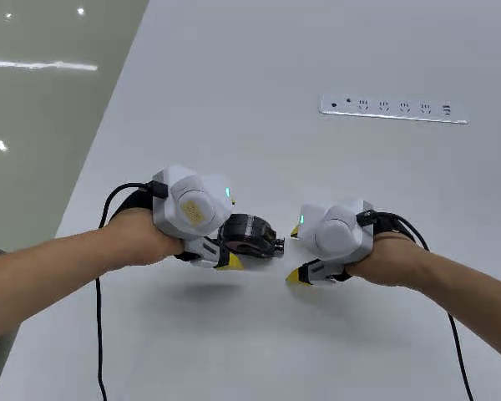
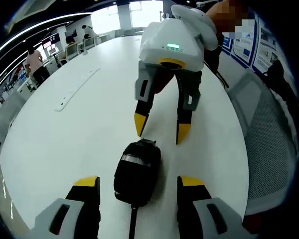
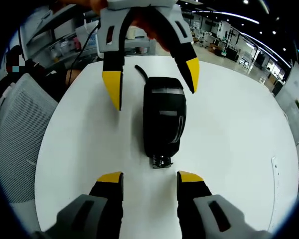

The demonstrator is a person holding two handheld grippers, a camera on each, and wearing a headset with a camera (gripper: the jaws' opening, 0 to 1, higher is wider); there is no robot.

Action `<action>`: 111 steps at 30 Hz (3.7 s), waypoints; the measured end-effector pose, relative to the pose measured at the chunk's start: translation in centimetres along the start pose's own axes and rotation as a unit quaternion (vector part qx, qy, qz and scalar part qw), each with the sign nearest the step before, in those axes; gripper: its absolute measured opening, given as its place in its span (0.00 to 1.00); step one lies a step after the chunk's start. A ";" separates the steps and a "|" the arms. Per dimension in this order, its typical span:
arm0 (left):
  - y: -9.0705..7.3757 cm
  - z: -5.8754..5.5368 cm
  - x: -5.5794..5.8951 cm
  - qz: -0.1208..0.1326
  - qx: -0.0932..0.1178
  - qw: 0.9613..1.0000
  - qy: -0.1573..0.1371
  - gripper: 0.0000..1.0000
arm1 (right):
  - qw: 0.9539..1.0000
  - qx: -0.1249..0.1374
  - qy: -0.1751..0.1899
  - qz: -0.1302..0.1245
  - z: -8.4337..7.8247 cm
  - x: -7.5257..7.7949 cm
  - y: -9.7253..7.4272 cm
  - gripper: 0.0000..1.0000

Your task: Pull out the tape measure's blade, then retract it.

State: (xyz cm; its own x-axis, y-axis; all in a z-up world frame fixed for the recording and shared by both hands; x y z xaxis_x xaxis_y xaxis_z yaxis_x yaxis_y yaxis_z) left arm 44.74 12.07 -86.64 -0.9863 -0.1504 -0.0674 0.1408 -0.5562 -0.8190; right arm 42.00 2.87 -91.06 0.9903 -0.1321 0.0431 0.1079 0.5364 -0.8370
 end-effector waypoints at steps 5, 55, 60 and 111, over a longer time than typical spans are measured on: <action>0.3 0.2 -0.1 -0.008 0.001 1.000 0.006 0.57 | 1.000 0.000 -0.005 0.004 0.1 0.3 0.2 0.41; 2.1 1.0 0.1 -0.051 -0.002 0.998 0.046 0.37 | 0.999 0.017 -0.023 0.027 1.3 1.5 1.6 0.18; 2.0 1.1 0.1 -0.051 -0.003 0.998 0.047 0.36 | 0.999 0.018 -0.020 0.028 1.3 1.4 1.6 0.18; 2.3 1.0 0.0 -0.054 -0.015 0.995 0.082 0.32 | 0.997 0.049 -0.061 0.005 0.9 1.5 1.3 0.13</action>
State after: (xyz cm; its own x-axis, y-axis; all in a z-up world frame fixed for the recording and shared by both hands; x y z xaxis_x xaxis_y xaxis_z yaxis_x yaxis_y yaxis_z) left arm 45.17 9.97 -87.93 -0.9967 0.0457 -0.0675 0.0325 -0.5371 -0.8429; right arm 43.74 4.13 -91.58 0.9939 -0.0272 0.1064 0.1005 0.6167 -0.7808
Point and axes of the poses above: the centre of the closed fingertips' face, and the gripper's own axes: y roughly forward along the fingers, x roughly to its right, z roughly out of its top, the point moved 3 cm from there along -y, roughly backward along the fingers, and after that the axes turned 1 degree about -y, right-handed, at the moved point
